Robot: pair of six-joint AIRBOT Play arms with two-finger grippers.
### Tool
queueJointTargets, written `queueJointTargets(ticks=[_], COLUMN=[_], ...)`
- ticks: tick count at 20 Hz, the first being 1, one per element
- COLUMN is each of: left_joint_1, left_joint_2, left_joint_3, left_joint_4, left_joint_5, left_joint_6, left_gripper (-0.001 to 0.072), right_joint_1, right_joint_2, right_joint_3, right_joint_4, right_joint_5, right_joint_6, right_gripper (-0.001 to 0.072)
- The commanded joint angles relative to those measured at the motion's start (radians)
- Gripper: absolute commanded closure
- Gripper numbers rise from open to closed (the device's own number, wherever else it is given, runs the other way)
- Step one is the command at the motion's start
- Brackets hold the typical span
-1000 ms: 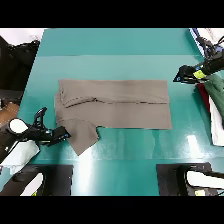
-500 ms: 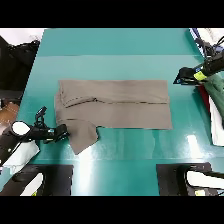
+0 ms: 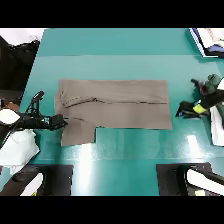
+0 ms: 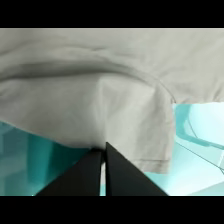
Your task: Fold the shirts.
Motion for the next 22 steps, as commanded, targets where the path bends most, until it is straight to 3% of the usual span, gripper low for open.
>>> queueJointTargets(ticks=[1,7,9,14,16,17,19,22], left_joint_1=[0.000,0.000,0.000,0.000,0.000,0.000,0.000,0.000], left_joint_2=[0.000,0.001,0.001,0.000,0.001,0.001,0.002,0.003], left_joint_3=[0.022,0.022,0.022,0.022,0.022,0.022,0.029,0.127], left_joint_4=[0.000,0.002,0.003,0.003,0.004,0.007,0.011,0.019], left_joint_5=[-0.019,-0.031,-0.036,-0.038,-0.039,-0.042,-0.067,-0.238], left_joint_6=[0.018,0.018,0.018,0.018,0.018,0.018,0.019,0.037], left_gripper=[0.0678,0.0678,0.0678,0.0678,0.0678,0.0678,0.0679,0.0679], right_joint_1=[-0.022,0.048,0.073,0.091,0.086,0.086,0.085,0.057], right_joint_2=[0.017,0.017,0.017,0.017,0.017,0.017,0.026,0.113], right_joint_3=[-0.154,-0.210,-0.211,-0.211,-0.211,-0.211,-0.208,-0.151], right_joint_4=[0.003,0.082,0.088,0.084,0.069,0.070,0.068,0.016], right_joint_5=[-0.079,-0.175,-0.191,-0.202,-0.191,-0.186,-0.150,-0.007], right_joint_6=[-0.018,-0.026,-0.026,-0.026,-0.026,-0.027,-0.045,-0.054], right_gripper=[0.0264,0.0266,0.0348,0.0356,0.0536,0.0698,0.0694,0.0694])
